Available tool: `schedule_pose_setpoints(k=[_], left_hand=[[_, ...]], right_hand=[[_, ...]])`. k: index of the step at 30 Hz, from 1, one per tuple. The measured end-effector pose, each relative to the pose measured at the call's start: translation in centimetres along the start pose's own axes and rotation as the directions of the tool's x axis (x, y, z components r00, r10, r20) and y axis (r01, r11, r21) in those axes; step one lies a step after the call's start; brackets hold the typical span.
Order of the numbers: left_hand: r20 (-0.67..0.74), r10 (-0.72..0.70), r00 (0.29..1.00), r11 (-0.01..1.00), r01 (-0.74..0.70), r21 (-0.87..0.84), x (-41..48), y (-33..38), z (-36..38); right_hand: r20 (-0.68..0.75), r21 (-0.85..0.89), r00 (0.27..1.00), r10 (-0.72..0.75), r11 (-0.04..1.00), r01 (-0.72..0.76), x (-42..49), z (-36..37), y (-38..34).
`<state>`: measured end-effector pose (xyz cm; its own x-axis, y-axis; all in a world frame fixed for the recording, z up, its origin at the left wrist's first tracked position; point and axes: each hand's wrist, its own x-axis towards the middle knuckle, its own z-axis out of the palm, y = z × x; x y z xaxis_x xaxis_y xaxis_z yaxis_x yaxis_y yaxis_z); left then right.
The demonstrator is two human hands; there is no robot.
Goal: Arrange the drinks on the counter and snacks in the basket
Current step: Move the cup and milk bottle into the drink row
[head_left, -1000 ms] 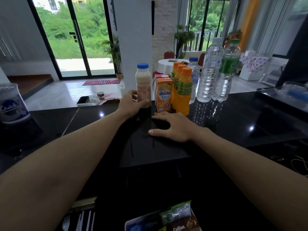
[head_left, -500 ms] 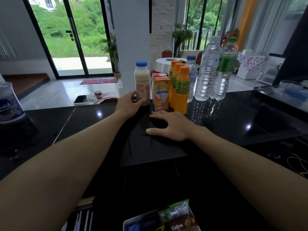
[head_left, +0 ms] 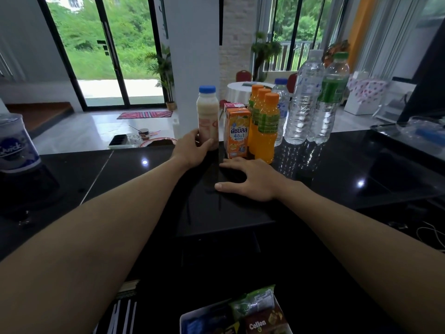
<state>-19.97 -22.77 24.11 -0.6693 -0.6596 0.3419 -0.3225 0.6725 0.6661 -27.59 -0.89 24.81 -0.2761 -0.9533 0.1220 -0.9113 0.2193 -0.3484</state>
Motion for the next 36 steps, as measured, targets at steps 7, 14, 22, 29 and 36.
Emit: schedule_pose_setpoints(k=[7,14,22,29,36], left_hand=[[0.0,-0.01,1.0,1.0,0.01,0.012,-0.5,0.4,-0.2],[0.042,-0.05,0.998,0.999,0.05,0.007,-1.3,0.8,-0.8],[0.096,-0.103,0.99,0.993,0.097,0.061,-2.5,-0.2,-4.3],[0.061,-0.022,0.998,0.963,0.005,0.269,-6.1,-3.4,-9.3],[-0.039,-0.127,0.991,0.905,0.132,0.404,-10.6,-7.3,-15.5]], right_hand=[[-0.005,0.002,1.0,0.002,1.0,-0.002,0.0,0.0,0.0],[-0.003,0.025,1.0,0.013,1.0,-0.013,0.0,0.1,0.2],[-0.001,0.039,0.998,0.056,0.998,-0.056,0.2,0.2,0.6],[0.0,-0.081,0.998,0.061,0.995,-0.061,2.2,-0.5,-1.9],[0.0,-0.079,0.998,-0.065,0.995,0.065,5.0,2.0,-8.5]])
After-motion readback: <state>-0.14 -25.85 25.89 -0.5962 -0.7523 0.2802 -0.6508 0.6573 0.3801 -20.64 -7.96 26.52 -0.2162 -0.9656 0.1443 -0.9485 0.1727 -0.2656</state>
